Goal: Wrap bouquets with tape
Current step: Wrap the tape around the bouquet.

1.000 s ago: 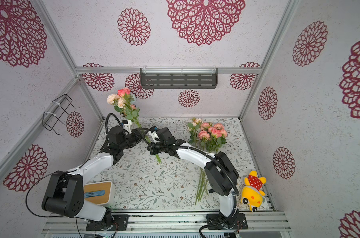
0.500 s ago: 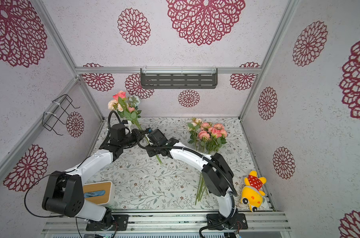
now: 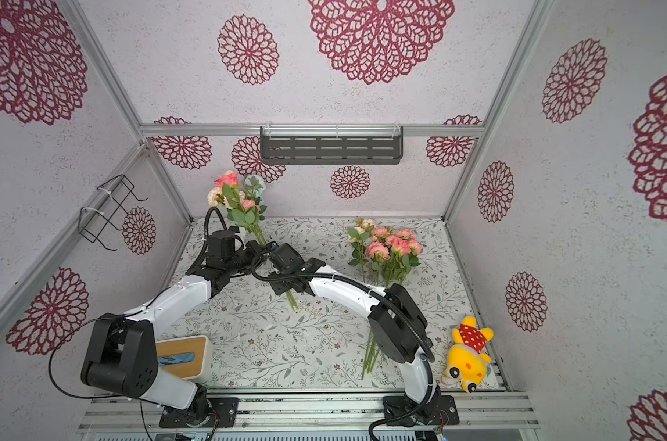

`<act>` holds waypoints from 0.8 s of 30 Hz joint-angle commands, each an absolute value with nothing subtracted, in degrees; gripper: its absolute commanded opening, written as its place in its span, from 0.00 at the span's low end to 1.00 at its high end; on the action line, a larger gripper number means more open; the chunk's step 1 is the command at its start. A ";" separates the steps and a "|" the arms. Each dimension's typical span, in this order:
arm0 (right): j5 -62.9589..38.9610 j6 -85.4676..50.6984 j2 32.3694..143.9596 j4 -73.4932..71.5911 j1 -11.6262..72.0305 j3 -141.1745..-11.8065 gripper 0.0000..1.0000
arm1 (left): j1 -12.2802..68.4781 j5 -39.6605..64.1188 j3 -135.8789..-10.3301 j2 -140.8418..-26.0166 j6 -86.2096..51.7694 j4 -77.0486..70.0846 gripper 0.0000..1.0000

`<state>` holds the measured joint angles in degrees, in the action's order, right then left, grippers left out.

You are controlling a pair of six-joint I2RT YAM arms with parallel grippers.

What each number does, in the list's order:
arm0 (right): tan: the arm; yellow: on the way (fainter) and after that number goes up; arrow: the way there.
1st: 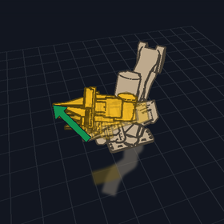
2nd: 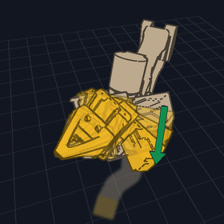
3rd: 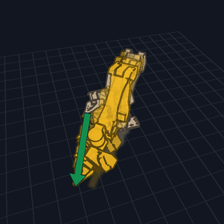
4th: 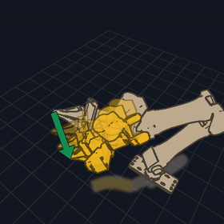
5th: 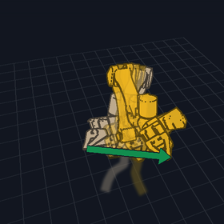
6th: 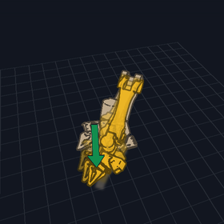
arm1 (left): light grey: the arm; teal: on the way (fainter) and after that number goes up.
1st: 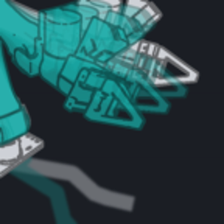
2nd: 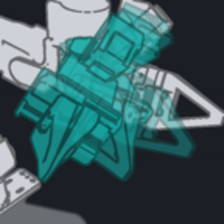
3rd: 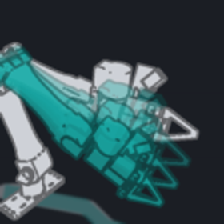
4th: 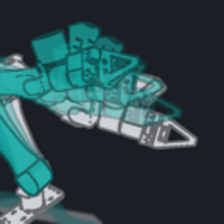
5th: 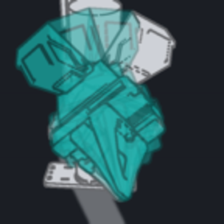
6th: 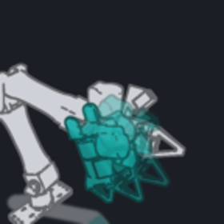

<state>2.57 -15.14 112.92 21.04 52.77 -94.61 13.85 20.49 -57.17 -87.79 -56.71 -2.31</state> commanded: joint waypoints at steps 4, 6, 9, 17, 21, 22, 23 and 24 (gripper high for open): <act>-9.05 -20.03 104.71 7.14 47.95 -85.64 0.64 | 12.67 24.08 -55.41 -86.80 -57.01 -12.27 0.00; -14.87 -23.64 102.92 1.08 45.95 -81.84 0.67 | 12.26 25.06 -54.23 -86.40 -57.97 -15.63 0.00; -24.42 -29.01 102.94 -5.52 43.33 -79.28 0.66 | 12.04 27.23 -53.15 -86.30 -58.59 -20.55 0.00; -35.45 -36.45 105.69 -16.15 41.90 -76.80 0.57 | 11.87 31.82 -50.02 -88.00 -65.81 -40.11 0.00; -37.74 -39.24 106.63 -19.88 40.87 -75.61 0.47 | 11.71 33.13 -48.75 -89.80 -69.40 -49.38 0.00; -37.71 -39.08 106.63 -19.81 40.87 -75.46 0.42 | 11.64 33.06 -48.21 -90.35 -70.74 -51.73 0.00; -37.54 -38.88 106.53 -19.86 40.87 -75.33 0.36 | 11.46 32.97 -47.63 -90.84 -72.01 -54.03 0.00; -37.45 -38.80 106.42 -19.98 40.87 -75.11 0.31 | 11.35 32.88 -47.32 -91.32 -72.76 -55.68 0.00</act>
<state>-34.98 -37.41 106.67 -15.62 41.39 -75.24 11.99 31.59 -48.18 -89.93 -68.90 -42.52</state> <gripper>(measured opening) 0.343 0.088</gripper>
